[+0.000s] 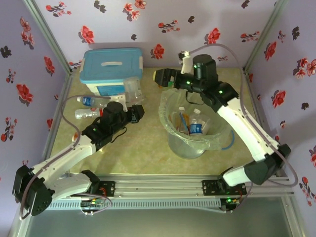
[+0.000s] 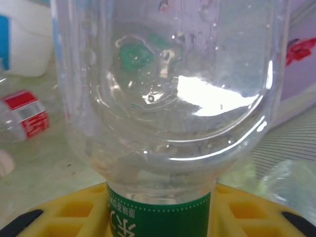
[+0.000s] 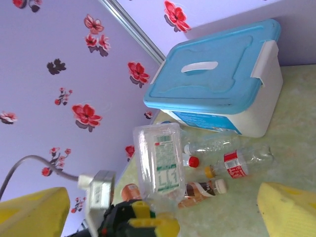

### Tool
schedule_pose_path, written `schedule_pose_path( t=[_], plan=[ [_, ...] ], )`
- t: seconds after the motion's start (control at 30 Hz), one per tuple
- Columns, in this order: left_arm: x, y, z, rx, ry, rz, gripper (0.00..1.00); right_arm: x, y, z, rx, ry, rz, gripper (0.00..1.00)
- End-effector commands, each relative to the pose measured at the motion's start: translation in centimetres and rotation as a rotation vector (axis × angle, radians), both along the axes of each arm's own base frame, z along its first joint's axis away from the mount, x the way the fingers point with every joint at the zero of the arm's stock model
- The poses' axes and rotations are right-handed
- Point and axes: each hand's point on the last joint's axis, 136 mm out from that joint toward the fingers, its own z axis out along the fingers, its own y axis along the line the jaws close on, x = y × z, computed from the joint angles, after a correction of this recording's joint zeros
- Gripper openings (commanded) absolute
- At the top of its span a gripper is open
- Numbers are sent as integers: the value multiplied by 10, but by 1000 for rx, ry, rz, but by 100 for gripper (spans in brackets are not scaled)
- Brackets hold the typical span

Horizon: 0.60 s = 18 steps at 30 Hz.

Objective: Put the plastic bottles in the bin

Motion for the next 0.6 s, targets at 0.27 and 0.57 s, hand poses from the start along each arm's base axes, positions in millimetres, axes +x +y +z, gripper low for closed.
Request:
schedule_pose_path(
  t=[0.27, 0.57],
  plan=[
    [-22, -43, 41, -75, -198, -215, 11, 10, 60, -6, 99, 65, 161, 99],
    [-21, -44, 40, -53, -194, -220, 12, 12, 79, -24, 134, 137, 218, 73]
  ],
)
